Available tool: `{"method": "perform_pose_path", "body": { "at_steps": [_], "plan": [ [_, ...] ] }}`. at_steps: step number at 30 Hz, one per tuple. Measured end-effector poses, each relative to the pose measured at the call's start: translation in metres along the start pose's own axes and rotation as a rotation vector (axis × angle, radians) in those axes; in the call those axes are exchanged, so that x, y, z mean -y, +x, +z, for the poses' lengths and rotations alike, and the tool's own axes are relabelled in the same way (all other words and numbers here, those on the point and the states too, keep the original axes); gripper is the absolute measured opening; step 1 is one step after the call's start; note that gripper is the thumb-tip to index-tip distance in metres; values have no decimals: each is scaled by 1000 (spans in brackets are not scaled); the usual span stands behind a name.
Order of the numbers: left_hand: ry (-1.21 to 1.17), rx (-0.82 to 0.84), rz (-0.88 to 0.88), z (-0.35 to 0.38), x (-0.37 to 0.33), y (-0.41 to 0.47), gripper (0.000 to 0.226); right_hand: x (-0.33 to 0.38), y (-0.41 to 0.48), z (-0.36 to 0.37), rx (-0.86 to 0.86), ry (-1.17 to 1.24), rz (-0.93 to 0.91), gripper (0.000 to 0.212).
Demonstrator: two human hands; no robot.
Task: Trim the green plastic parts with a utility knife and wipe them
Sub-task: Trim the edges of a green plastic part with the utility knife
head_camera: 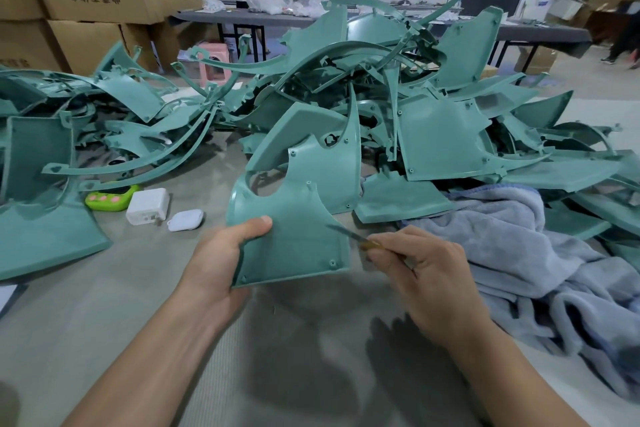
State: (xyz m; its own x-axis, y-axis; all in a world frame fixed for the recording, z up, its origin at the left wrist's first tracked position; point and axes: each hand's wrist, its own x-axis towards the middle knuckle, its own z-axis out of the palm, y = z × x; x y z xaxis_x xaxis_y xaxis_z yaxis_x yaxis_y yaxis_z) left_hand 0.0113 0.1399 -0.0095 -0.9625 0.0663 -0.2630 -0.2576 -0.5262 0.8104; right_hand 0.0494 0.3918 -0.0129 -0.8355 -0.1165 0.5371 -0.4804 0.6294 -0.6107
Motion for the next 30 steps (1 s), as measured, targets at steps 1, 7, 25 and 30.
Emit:
{"method": "perform_pose_path", "body": {
  "at_steps": [1, 7, 25, 30],
  "plan": [
    [10, 7, -8, 0, 1, -1, 36, 0, 0, 1, -11, 5, 14, 22],
    [-22, -58, 74, -3, -4, 2, 30, 0, -1, -3, 167, -46, -17, 12],
    [-33, -287, 189, 20, 8, -12, 32, 22, -11, 27, 152, 317, 168, 11],
    [-3, -356, 252, 27, 8, -16, 27, 23, -10, 33, 298, 168, 122, 36]
  ]
}}
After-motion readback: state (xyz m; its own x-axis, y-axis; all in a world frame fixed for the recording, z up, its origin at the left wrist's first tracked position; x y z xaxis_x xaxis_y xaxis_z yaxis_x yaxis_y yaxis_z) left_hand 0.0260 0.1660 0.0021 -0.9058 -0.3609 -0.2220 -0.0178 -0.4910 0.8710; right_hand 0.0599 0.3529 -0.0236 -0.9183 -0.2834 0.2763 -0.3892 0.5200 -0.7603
